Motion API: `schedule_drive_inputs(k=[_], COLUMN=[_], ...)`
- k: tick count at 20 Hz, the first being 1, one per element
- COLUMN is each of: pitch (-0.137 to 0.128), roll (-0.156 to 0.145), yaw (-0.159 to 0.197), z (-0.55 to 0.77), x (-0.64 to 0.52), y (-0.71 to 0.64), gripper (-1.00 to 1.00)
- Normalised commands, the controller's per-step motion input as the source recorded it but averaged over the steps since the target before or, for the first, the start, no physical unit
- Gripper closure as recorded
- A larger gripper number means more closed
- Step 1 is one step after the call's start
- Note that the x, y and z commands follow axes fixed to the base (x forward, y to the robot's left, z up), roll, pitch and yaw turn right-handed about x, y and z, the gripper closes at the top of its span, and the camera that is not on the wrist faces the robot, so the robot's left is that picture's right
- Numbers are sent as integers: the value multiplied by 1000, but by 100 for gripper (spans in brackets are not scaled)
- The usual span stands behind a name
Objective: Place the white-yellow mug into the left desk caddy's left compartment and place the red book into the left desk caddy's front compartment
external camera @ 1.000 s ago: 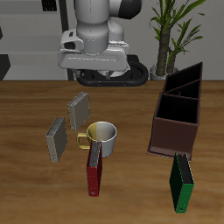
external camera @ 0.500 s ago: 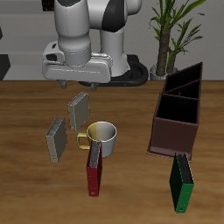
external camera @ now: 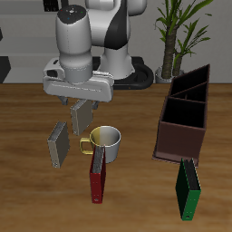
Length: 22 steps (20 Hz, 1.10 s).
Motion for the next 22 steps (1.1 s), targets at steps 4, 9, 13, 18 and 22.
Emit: schedule_drive_inputs(k=[4, 9, 13, 18, 22], pitch=[-27, 1, 4, 1, 9], roll=[-9, 9, -2, 31, -20], yaw=[-43, 0, 8, 12, -31], z=[-373, -290, -191, -151, -183], x=[39, -29, -70, 24, 8], y=[117, 238, 155, 147, -19], gripper=[-100, -100, -100, -100, -100])
